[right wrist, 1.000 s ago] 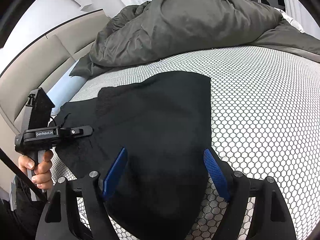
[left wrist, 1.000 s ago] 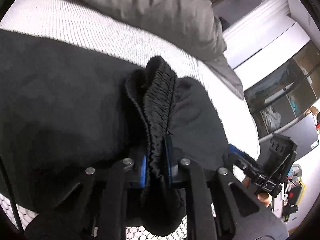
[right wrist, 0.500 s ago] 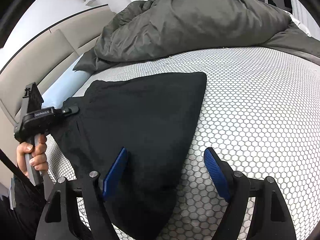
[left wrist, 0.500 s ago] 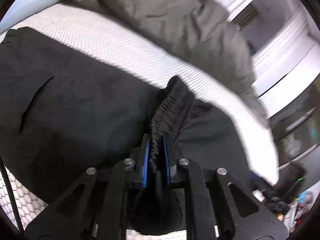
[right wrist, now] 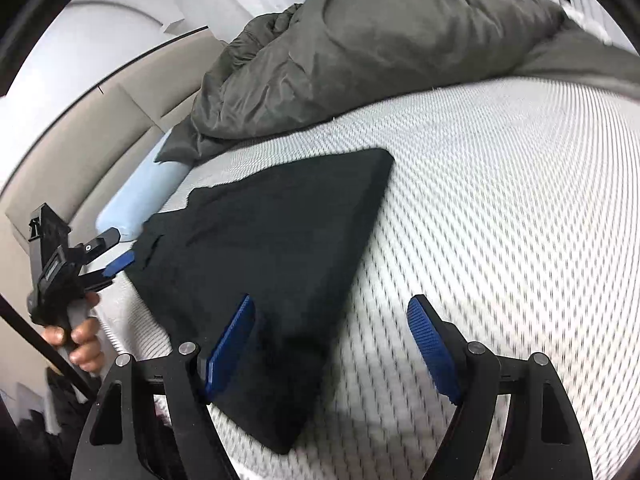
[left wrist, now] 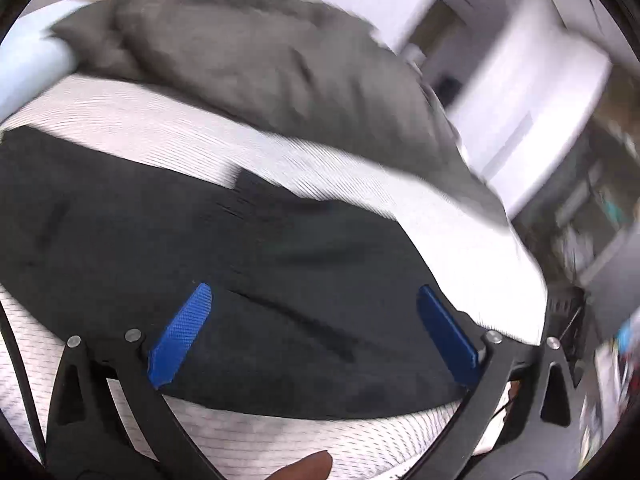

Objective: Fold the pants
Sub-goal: 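Grasp the pants corner with the right gripper and fold it toward the waistband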

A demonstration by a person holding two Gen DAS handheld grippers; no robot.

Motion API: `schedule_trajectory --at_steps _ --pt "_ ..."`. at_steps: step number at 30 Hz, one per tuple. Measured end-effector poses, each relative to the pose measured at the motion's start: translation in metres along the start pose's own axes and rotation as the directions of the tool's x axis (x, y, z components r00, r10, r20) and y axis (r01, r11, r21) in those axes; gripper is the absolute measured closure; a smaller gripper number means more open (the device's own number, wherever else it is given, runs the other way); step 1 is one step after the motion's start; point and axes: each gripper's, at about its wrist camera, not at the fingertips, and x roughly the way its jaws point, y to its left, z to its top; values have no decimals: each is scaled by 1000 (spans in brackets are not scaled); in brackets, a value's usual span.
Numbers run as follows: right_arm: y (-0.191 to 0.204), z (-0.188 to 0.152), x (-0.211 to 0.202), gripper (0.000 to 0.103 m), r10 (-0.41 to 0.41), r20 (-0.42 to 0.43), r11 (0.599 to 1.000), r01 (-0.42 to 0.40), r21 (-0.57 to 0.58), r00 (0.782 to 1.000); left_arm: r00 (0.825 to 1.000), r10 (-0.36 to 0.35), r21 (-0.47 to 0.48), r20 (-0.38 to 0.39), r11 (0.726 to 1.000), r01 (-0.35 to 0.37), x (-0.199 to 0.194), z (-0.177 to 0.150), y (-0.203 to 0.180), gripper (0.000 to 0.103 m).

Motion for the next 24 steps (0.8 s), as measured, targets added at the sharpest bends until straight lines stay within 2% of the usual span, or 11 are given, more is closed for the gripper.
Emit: schedule_trajectory --at_steps 2,3,5,8,10,11,13,15,21,23,24 --pt "0 -16 -5 26 43 -3 999 -43 9 999 997 -12 65 -77 998 17 27 -8 -27 1" --pt "2 -25 -6 32 82 -4 997 -82 14 997 993 -17 99 -113 995 28 43 -10 -42 1" --pt "4 -34 -4 36 130 -14 991 -130 25 991 987 -25 135 -157 990 46 61 -11 -63 1" --pt "2 -38 7 45 130 -41 990 -128 51 991 978 0 158 -209 987 34 93 -8 -86 1" --pt "-6 -39 17 53 165 -62 981 -157 115 984 953 38 134 -301 991 3 121 -9 -92 1" --pt "-12 -40 21 63 186 -69 973 -174 152 980 938 71 141 -339 990 -24 134 -12 -96 1" --pt "-15 -41 24 90 209 -78 964 -191 186 975 929 133 178 -345 981 -74 148 -14 -102 1" --pt "-13 -46 25 97 212 -84 963 -194 189 974 927 161 165 -340 980 -110 157 -14 -102 1" --pt "3 -73 14 100 238 -124 955 -209 210 963 925 191 153 -328 977 -148 170 -14 -108 1" --pt "9 -77 12 100 208 -137 965 -180 189 968 929 181 142 -324 980 -142 163 -17 -109 1" --pt "13 -75 7 99 157 -133 979 -136 150 979 932 167 132 -323 983 -131 161 -15 -108 1"
